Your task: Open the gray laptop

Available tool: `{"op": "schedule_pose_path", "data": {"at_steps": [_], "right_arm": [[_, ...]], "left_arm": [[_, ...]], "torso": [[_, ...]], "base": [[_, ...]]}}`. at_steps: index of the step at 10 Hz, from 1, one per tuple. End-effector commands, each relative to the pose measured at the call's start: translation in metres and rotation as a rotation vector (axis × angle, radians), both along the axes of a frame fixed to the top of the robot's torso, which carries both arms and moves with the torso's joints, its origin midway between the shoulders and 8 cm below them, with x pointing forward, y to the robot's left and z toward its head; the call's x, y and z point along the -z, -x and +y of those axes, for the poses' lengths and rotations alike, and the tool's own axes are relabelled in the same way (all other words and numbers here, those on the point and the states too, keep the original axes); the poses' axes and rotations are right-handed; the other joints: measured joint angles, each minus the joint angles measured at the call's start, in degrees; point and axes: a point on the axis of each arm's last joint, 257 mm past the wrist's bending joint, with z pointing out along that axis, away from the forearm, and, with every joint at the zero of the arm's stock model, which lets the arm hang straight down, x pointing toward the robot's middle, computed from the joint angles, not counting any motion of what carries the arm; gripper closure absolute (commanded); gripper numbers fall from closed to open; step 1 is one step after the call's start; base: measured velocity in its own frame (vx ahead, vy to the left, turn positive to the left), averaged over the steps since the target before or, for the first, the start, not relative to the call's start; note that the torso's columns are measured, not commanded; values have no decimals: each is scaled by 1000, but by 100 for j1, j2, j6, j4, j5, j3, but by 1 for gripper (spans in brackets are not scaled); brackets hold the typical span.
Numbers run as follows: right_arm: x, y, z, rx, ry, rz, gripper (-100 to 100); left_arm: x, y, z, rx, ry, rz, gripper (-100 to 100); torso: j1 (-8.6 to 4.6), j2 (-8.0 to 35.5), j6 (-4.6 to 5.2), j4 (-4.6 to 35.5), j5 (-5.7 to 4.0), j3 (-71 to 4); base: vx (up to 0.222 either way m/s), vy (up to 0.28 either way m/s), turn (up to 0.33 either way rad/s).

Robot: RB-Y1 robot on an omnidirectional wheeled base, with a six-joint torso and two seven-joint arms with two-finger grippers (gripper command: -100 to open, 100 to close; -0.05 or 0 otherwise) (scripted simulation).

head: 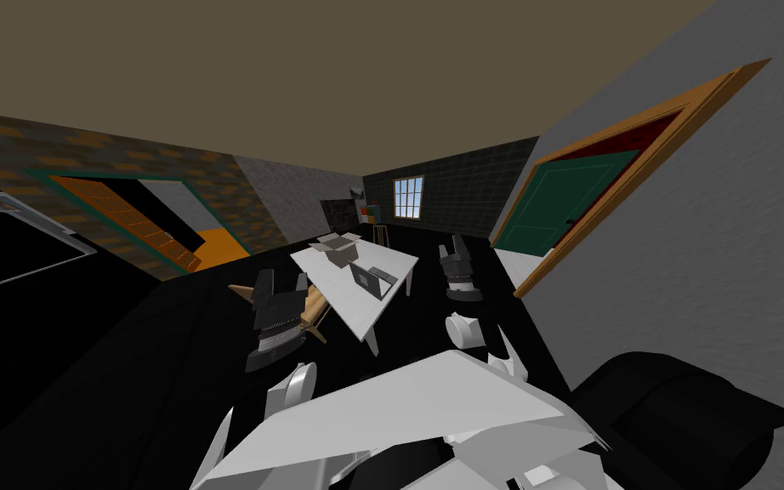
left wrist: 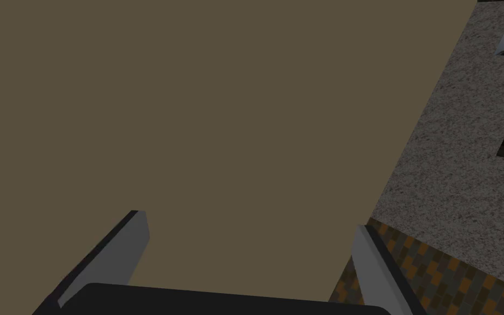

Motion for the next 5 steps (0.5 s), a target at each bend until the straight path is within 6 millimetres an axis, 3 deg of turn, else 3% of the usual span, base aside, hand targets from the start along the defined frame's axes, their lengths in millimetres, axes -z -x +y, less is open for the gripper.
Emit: {"op": "schedule_pose_path", "data": {"at_steps": [1,5], "right_arm": [[0,0,0,0,0,0,0],[0,0,0,0,0,0,0]], "left_arm": [[0,0,0,0,0,0,0],[0,0,0,0,0,0,0]], "torso": [[0,232,0,235,0,-467],[0,1845,0,1846,0,-3692]], "base": [[0,0,0],[0,0,0]]}}
